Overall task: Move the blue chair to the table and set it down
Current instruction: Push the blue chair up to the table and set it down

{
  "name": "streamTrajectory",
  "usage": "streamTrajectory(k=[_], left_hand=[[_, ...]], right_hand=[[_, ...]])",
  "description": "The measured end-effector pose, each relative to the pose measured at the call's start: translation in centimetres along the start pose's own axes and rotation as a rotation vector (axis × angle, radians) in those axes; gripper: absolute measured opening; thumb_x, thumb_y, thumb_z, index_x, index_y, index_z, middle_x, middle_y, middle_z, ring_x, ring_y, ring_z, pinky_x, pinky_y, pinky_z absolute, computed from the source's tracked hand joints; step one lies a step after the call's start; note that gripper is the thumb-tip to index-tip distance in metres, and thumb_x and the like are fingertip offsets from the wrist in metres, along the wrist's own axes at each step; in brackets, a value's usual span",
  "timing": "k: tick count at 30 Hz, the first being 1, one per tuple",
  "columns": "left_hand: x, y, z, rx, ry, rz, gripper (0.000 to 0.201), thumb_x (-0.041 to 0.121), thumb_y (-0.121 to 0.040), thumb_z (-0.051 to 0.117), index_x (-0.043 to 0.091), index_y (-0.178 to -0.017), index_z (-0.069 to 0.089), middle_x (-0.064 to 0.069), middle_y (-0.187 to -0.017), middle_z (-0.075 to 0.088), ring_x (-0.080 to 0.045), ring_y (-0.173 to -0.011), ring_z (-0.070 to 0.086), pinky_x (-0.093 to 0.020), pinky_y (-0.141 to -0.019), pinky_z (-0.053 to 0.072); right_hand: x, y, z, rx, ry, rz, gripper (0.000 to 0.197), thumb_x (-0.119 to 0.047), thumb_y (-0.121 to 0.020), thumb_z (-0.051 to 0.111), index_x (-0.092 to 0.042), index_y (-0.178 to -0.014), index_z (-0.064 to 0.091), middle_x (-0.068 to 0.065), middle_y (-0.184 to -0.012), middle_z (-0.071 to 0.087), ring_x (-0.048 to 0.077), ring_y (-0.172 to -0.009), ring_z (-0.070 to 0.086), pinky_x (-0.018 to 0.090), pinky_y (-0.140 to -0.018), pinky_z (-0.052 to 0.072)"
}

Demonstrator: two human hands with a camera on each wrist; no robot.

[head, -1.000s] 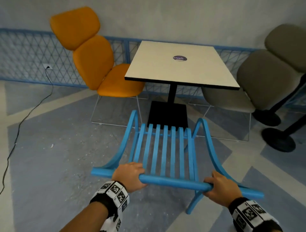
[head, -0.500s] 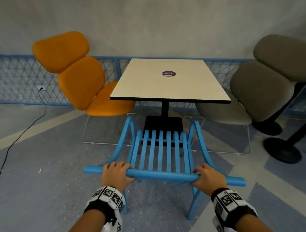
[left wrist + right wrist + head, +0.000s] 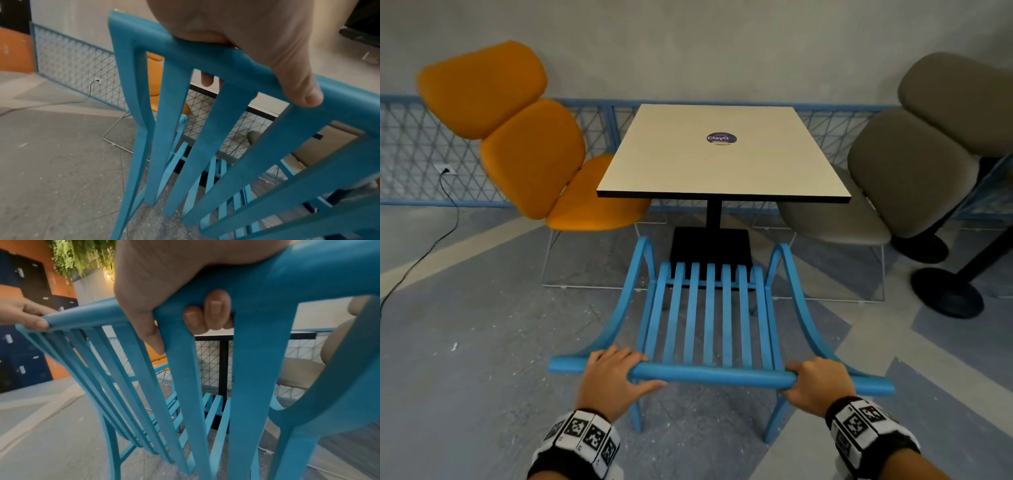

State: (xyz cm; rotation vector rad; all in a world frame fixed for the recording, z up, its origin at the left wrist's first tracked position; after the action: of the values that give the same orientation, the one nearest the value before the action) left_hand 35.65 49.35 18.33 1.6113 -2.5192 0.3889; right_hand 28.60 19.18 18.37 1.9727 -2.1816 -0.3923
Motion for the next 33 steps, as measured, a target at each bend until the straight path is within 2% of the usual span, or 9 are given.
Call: streamTrajectory(k=[5,9,13,16,18,21,25,28,33], left_hand=[[-0.1,-1.3,0.2,-0.013,0.039,-0.011,0.077,0.091,-0.062,0.016,0.033,-0.074,0.066,0.018,-0.065,0.063,-0.008,-0.066,0.056,-0.028,-0.070,0.033],[0.2,-3.4,0.1,-0.036,0.100,-0.035,0.091,0.096,-0.050,0.011,0.031,-0.082,0.066,0.018,-0.072,0.054,-0.010,-0.077,0.052,-0.029,-0.079,0.025],[0.6,-5.1,0.1,-0.076,0.117,-0.060,0.102,0.098,-0.042,0.006,0.030,-0.088,0.065,0.019,-0.078,0.050,-0.009,-0.082,0.046,-0.027,-0.081,0.019],[0.8,-6.2,0.1,-0.079,0.126,-0.071,0.106,0.099,-0.039,0.003,0.030,-0.089,0.065,0.018,-0.080,0.052,-0.011,-0.086,0.051,-0.024,-0.076,0.010],[1.1,-7.0,0.0,-0.099,0.129,-0.079,0.112,0.099,-0.034,-0.001,0.030,-0.093,0.064,0.018,-0.083,0.051,-0.011,-0.088,0.048,-0.024,-0.076,0.009],[1.3,-8.0,0.2,-0.141,0.131,-0.093,0.118,0.099,-0.026,-0.005,0.031,-0.095,0.062,0.017,-0.086,0.050,-0.007,-0.089,0.040,-0.027,-0.080,0.012],[1.2,-8.0,0.3,-0.118,0.126,-0.097,0.113,0.099,-0.029,-0.003,0.032,-0.091,0.062,0.017,-0.086,0.053,-0.008,-0.088,0.043,-0.028,-0.083,0.016],[1.2,-7.6,0.4,-0.125,0.132,-0.111,0.112,0.100,-0.027,-0.002,0.033,-0.090,0.061,0.017,-0.085,0.053,-0.007,-0.087,0.042,-0.029,-0.085,0.018],[1.5,-7.2,0.4,-0.091,0.109,-0.092,0.108,0.099,-0.031,-0.002,0.033,-0.088,0.061,0.017,-0.082,0.053,-0.008,-0.084,0.042,-0.027,-0.078,0.014]], right_hand=[[0.3,-1.2,-0.7,0.046,-0.021,-0.001,0.029,-0.045,-0.076,0.057,-0.022,-0.091,0.067,-0.005,-0.065,0.051,0.025,-0.085,0.067,0.029,-0.063,0.039],[0.9,-3.0,-1.5,0.048,-0.019,0.005,0.029,-0.047,-0.077,0.054,-0.026,-0.094,0.065,-0.009,-0.049,0.038,0.020,-0.086,0.067,0.030,-0.072,0.051],[1.7,-4.3,-2.1,0.064,0.000,0.020,0.027,-0.049,-0.078,0.053,-0.030,-0.094,0.064,-0.012,-0.048,0.035,0.013,-0.068,0.050,0.027,-0.065,0.044],[2.1,-5.2,-2.7,0.050,0.036,0.041,0.025,-0.052,-0.079,0.051,-0.034,-0.094,0.062,-0.012,-0.049,0.034,0.013,-0.067,0.047,0.025,-0.062,0.038],[2.2,-5.8,-3.1,0.042,0.027,0.051,0.025,-0.051,-0.080,0.051,-0.034,-0.095,0.062,-0.011,-0.052,0.039,0.014,-0.068,0.047,0.026,-0.062,0.040],[2.5,-6.5,-3.4,0.046,0.011,0.066,0.027,-0.049,-0.080,0.051,-0.033,-0.098,0.063,-0.009,-0.069,0.052,0.014,-0.069,0.048,0.029,-0.071,0.050],[2.6,-6.6,-3.4,0.029,0.000,0.068,0.026,-0.047,-0.081,0.053,-0.030,-0.099,0.063,-0.008,-0.074,0.053,0.015,-0.072,0.053,0.030,-0.075,0.051],[2.6,-6.3,-3.2,0.013,-0.013,0.054,0.026,-0.045,-0.081,0.054,-0.029,-0.098,0.064,-0.010,-0.065,0.048,0.016,-0.073,0.053,0.030,-0.073,0.049],[2.8,-6.0,-3.1,0.034,0.011,0.039,0.026,-0.047,-0.081,0.054,-0.029,-0.098,0.065,-0.014,-0.052,0.034,0.014,-0.069,0.048,0.025,-0.064,0.037]])
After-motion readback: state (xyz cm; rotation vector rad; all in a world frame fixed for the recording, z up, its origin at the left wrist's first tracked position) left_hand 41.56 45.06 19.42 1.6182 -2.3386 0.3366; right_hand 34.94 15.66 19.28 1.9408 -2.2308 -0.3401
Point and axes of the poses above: each hand's wrist, its own y-axis away from the middle knuckle, its own z-axis out of the palm, x = y × z, the point moved 6 cm from there along -y, towards the middle knuckle
